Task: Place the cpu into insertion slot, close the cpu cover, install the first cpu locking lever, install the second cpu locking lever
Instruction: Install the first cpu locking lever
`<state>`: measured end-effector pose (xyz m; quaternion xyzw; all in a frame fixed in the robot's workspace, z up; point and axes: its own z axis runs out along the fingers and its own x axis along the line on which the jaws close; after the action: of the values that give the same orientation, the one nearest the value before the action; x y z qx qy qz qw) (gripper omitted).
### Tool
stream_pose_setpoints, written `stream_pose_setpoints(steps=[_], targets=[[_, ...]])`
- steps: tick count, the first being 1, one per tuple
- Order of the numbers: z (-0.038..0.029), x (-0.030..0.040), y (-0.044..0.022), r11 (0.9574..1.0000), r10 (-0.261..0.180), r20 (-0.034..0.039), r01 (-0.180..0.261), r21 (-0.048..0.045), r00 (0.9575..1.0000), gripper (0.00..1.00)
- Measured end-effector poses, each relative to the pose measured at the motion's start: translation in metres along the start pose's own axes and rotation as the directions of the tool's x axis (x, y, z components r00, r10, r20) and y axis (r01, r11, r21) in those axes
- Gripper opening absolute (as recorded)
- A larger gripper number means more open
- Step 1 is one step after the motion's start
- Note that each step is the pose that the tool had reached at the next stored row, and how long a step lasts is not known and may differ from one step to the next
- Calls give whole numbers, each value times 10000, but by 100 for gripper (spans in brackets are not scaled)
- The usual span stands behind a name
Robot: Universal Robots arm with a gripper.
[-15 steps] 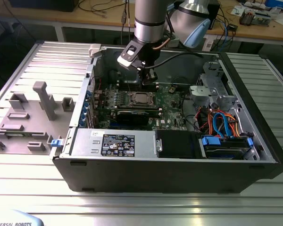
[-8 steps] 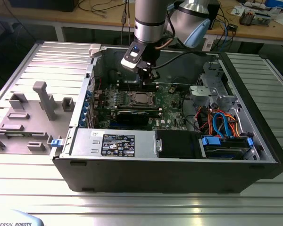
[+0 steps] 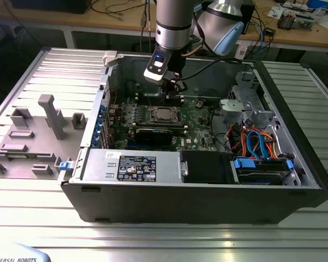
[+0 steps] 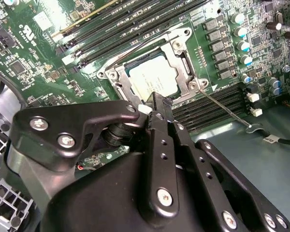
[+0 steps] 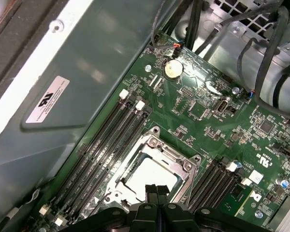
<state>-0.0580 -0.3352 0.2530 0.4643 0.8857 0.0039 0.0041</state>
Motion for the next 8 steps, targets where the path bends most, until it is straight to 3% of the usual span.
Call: stream_pose_setpoints(steps=[8], targets=[[0, 0, 0, 10000, -44, 0, 44, 0, 10000, 11]])
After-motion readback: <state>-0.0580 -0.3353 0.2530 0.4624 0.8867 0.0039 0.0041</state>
